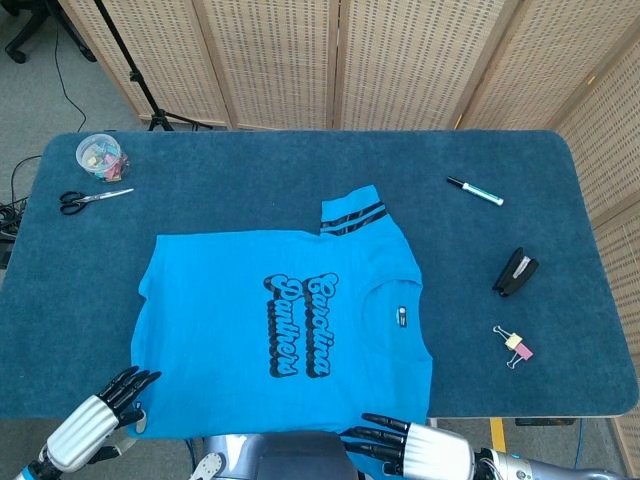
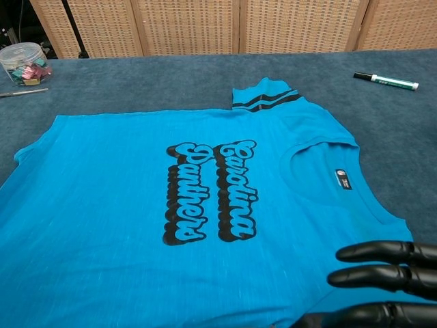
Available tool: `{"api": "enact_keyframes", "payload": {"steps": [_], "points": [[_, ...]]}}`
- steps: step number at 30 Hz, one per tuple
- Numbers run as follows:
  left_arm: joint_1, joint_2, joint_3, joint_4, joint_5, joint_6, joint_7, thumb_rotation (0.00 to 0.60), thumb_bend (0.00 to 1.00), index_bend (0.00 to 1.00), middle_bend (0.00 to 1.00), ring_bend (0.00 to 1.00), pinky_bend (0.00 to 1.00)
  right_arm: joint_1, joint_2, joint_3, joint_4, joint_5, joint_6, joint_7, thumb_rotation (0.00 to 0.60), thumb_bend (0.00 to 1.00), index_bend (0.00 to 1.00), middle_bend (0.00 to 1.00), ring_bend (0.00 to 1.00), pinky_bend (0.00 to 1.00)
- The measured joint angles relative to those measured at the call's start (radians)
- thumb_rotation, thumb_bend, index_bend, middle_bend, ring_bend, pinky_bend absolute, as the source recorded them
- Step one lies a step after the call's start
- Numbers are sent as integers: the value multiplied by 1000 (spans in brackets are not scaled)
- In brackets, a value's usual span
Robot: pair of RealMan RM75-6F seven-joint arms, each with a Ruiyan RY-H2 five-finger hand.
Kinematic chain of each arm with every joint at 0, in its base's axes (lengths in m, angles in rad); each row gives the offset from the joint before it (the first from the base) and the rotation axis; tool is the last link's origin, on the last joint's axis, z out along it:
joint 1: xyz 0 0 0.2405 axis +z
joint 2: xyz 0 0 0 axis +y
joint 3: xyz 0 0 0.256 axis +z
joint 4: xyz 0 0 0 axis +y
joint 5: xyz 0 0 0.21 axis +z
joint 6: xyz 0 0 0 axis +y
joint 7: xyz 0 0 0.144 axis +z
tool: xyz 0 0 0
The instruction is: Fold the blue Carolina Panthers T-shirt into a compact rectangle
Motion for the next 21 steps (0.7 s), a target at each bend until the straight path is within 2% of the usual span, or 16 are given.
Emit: {"api": "enact_keyframes", "payload": {"steps": [12,21], "points": [[17,-11,18,39,15,11,-25,600,614,730,0,0,0,-25,-1,-14,37,-30,28,3,600,414,680,160,0,66],[15,-13,5,37,9,16,-22,600,614,730,0,0,0,-24,1,-1,31,-26,29,10,600,414,680,160,0,66]]}}
